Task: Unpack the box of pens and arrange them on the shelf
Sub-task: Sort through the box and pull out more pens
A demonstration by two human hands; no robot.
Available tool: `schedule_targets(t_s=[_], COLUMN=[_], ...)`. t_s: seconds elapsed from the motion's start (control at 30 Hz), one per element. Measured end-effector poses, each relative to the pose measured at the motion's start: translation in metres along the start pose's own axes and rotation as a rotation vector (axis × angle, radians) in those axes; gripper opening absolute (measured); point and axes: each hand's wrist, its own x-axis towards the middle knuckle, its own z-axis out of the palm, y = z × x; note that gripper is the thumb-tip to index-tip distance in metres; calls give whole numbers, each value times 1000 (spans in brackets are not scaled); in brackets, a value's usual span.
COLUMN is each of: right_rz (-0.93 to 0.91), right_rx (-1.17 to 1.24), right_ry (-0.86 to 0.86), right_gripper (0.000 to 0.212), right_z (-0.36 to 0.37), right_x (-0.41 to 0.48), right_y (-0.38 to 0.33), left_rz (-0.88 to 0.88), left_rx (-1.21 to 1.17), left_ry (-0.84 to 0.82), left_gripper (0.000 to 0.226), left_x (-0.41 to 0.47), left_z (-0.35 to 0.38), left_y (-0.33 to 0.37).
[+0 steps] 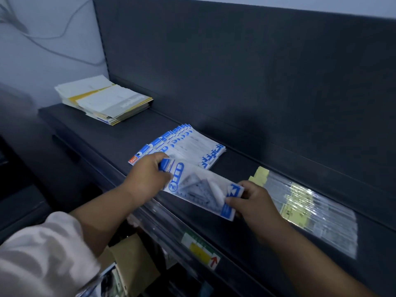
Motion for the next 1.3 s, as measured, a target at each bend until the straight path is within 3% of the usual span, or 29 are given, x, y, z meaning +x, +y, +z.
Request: schedule_targets(t_s=[0.17,0.27,0.33,0.4,0.53,0.7,0.87,1.0,1.13,1.3], right_rz=[-22,12,61,95,68,-51,-250,-464,-471,-499], right_rx=[88,127,129,108,-51,-374,-686,-806,-974,-999], right_ry=[-37,-56,-67,-80,-96,-113,-46,-109,-234,-220], right_gripper=[21,9,19,20,16,8,17,35,44,51], right_z=[45,73,89,100,108,94,79,82,85,88], right_x=[25,44,56,62,63,57,60,69,75,76], right_y=[-19,-27,-28,-25,-22,-30,-24,-10,1,-1], left_rz=[-15,-24,-5,56,155,71,67,30,-14,-3], left_rx=[150,202,338,438,557,800,802,809,818,802], left_ry=[155,238,268,217,-37,-272,-258,-229,-251,-236], left_gripper=[13,36,55,56,57,67,69,73,76,76], left_x=[21,31,34,29,15,11,13,11,13,12], left_z=[-37,-51,-54,-49,-25,-4,-3,1,4,4], left_y=[2,0,-8,-17,-27,-43,-46,-45,-45,-46])
